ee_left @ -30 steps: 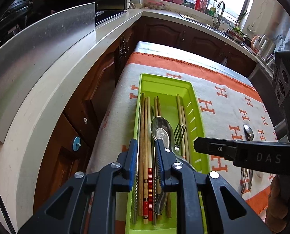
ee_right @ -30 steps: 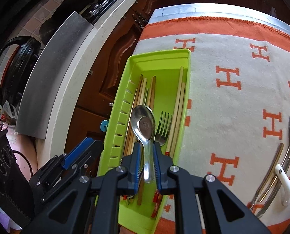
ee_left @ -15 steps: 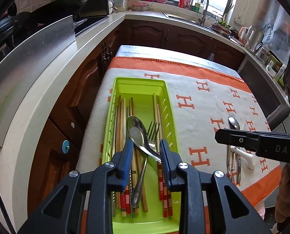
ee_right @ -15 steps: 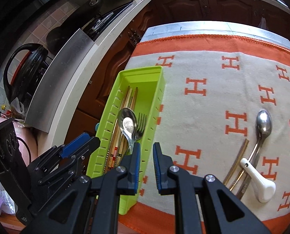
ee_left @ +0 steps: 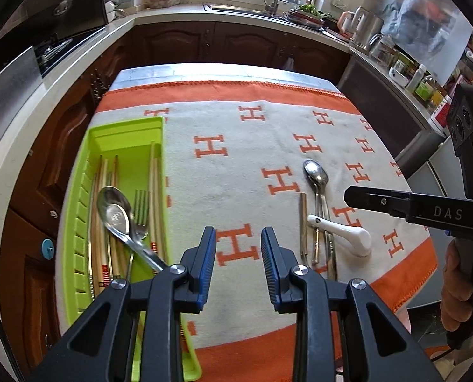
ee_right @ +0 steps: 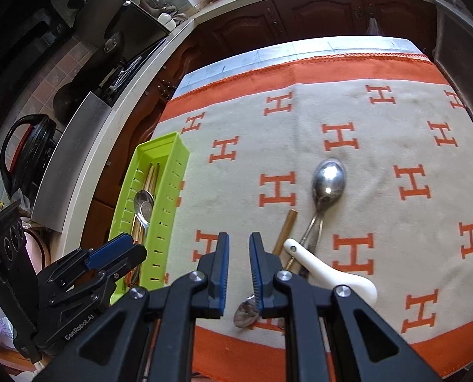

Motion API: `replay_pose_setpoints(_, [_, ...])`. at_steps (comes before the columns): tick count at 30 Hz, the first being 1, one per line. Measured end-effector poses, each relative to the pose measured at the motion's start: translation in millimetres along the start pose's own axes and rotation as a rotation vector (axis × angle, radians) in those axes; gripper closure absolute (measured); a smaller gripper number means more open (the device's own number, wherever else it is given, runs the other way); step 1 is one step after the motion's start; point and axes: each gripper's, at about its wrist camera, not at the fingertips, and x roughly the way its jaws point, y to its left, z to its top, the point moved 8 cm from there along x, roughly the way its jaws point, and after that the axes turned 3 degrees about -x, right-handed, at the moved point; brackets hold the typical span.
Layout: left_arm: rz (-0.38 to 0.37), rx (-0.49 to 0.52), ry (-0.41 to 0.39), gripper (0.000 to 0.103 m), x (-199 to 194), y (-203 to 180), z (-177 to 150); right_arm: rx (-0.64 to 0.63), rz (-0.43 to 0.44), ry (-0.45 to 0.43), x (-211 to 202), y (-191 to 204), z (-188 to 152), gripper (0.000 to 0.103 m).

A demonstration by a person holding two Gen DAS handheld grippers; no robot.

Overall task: Organize utensils
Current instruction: 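Grasp the white ceramic spoon with the right tool while the left tool grasps a gold-handled spoon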

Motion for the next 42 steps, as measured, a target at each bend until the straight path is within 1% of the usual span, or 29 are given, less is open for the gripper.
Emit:
replay_pose_setpoints(6, [-0.053,0.015,0.08,0.076,31.2,-31.8,-6.2,0.022,0.003,0.001,-2.7,-28.8,-8.6,0.089])
replay_pose_setpoints(11, [-0.085,0.018,0.173,0.076,65.1,-52.4,-15.4,0.046,0.015,0.0,-0.8,-51.7,-13.1,0.089])
replay_pose_setpoints(15, [-0.076,0.036,0.224,0.076,89.2,-65.0,-21.0,0.075,0.033,0.008,6.7,-67.6,-16.0,0.089])
replay_pose_setpoints(19, [-0.043,0.049,0.256,0.076,108.0,-72.9,-24.2,0.088,0.048,0.027,14.6,-78.1,-20.0,0.089])
replay_pose_setpoints(23, [-0.002,0.081,0.243,0.076,115.1,-77.0,-19.5,0.079,0.051,0.037,20.3,-83.5,-20.8,0.089])
replay_pose_setpoints(29, [0.017,0.094,0.233,0.076,118.5,-79.2,-14.6,0.046,0.07,0.067,29.8,-85.9,-20.3,0.089])
replay_pose_setpoints(30, [0.017,0.094,0.231,0.076,118.1,-79.2,-13.9,0.032,0.072,0.074,31.3,-85.9,-20.9,0.088])
replay_pose_setpoints(32, [0.018,0.097,0.225,0.076,118.4,-79.7,-12.8,-0.007,0.08,0.088,33.8,-84.0,-21.3,0.082])
replay_pose_setpoints(34, [0.018,0.1,0.213,0.076,120.0,-81.3,-11.1,-0.05,0.09,0.101,34.7,-83.5,-21.6,0.08])
replay_pose_setpoints(38, [0.026,0.118,0.195,0.076,120.7,-83.0,-10.2,-0.145,0.096,0.122,33.1,-83.5,-20.9,0.079])
replay_pose_setpoints(40, [0.036,0.127,0.189,0.084,121.2,-83.4,-10.1,-0.192,0.104,0.132,31.8,-84.2,-20.3,0.079])
replay_pose_setpoints(41, [0.032,0.127,0.189,0.096,122.1,-83.7,-10.1,-0.215,0.111,0.14,31.5,-84.4,-20.3,0.078])
replay_pose_setpoints(42, [0.024,0.116,0.192,0.097,121.9,-82.5,-10.4,-0.233,0.123,0.148,31.2,-84.4,-20.5,0.078])
